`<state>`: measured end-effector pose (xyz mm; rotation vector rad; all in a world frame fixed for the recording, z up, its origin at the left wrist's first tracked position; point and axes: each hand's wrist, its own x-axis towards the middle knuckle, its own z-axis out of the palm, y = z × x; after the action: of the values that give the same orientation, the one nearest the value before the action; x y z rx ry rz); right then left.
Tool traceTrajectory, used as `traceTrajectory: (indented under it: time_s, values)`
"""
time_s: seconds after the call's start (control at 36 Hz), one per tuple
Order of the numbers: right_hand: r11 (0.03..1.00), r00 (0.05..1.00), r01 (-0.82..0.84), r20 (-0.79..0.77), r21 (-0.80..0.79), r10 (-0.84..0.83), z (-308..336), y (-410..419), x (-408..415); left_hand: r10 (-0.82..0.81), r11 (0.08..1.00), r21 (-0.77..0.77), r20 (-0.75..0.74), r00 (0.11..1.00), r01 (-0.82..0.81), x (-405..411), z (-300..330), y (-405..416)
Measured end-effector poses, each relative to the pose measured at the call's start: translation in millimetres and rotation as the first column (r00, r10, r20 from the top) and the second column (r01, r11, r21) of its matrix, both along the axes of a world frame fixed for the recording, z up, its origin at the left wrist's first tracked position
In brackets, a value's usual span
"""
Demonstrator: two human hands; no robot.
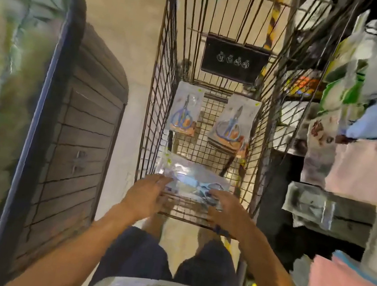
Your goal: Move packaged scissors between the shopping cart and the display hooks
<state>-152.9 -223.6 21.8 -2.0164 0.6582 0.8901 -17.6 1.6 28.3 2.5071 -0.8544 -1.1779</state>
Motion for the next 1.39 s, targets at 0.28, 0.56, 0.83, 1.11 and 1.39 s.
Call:
traceTrajectory:
  time_s: [0.28,0.56,0.83,1.11,1.39]
  values:
    - [0.998,0.998,-0.058,0.034,-0.015,0.058,-121.1,-29.4,25.7,0.168,0.981,0.112,-0.070,0.983,-0.160,-10.1,-102.9,-41.7]
    - [0.971,0.980,-0.072,0.166,-0.228,0.111,-193.6,-3.6,13.3,0.159,0.976,0.166,-0.112,0.981,-0.139,-12.9,-152.4,-35.0]
    - [0.968,0.955,-0.113,0.244,-0.222,0.167,-206.7,-0.8,21.0,0.197,0.967,0.187,-0.117,0.973,-0.174,-16.7,-156.7,-19.2]
    - [0.972,0.964,-0.190,0.161,-0.135,0.211,-185.3,-6.2,9.3,0.226,0.963,0.185,-0.172,0.959,-0.194,-17.9,-149.3,-15.5]
    - [0.883,0.831,0.421,0.300,0.208,-0.468,-121.6,-12.2,20.1,0.567,0.764,-0.103,-0.362,0.740,-0.636,1.8,-99.8,-41.3]
